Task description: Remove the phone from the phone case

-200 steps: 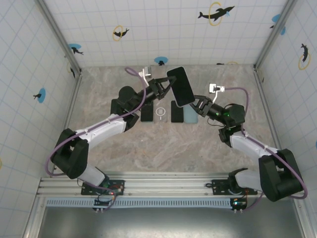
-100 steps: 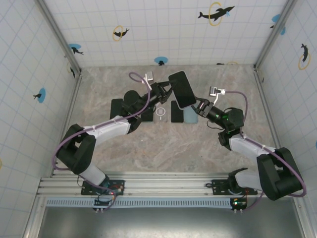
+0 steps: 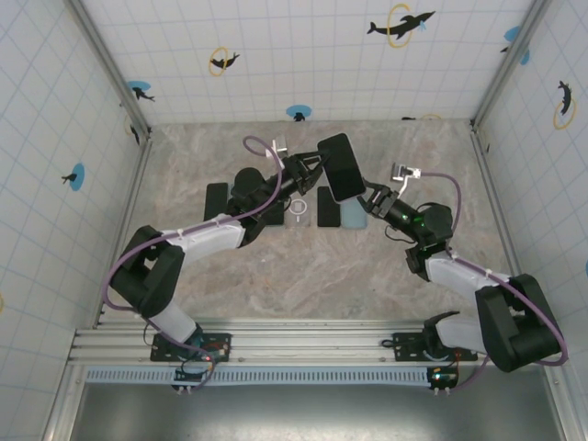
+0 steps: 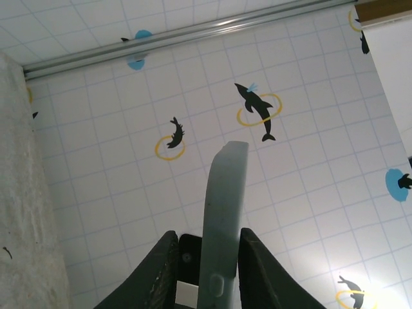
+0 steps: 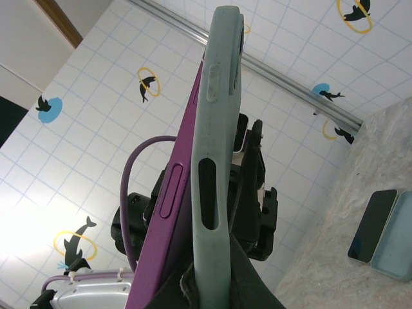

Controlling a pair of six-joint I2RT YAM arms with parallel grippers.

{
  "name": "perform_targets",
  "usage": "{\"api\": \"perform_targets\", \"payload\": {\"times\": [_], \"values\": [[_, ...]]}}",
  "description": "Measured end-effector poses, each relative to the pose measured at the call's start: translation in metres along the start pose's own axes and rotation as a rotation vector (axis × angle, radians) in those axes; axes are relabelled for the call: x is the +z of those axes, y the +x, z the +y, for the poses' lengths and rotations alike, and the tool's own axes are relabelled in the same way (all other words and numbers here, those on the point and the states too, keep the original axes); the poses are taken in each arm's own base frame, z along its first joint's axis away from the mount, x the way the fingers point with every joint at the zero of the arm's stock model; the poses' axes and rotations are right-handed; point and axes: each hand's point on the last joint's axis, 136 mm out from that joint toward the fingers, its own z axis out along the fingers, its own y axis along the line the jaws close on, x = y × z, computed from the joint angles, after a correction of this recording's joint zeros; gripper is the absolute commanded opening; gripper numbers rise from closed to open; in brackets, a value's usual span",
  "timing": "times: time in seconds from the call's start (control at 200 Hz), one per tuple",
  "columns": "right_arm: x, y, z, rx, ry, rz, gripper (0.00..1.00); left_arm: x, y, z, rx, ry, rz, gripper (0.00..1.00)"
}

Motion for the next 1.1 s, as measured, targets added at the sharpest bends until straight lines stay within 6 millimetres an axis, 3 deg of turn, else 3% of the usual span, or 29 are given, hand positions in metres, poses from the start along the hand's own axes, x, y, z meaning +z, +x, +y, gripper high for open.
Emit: {"api": "perform_targets", "payload": {"times": [0.325,0.51,0.656,0.791,1.096], "values": [[-0.001,-0.009,-0.004,0.011,0.019,-0.050,0.00,0.001,-0.001,0.015,-0.018,-0.060,0.001,0.63],[-0.011,-0.018,-0.026,0.058,0.100,-0.134,0.00,-0.006,-0.001,0.029,-0.063,-0.164,-0.043,0.64],[-0.021,-0.020,-0.051,0.117,0.188,-0.195,0.00,-0.017,0.023,0.025,-0.106,-0.211,-0.068,0.66],[-0.024,-0.026,-0.059,0.133,0.219,-0.244,0.00,-0.025,0.043,0.021,-0.163,-0.224,-0.106,0.67],[-0.027,-0.027,-0.073,0.162,0.262,-0.311,0.00,-0.009,0.081,0.036,-0.307,-0.261,-0.126,0.64]]}}
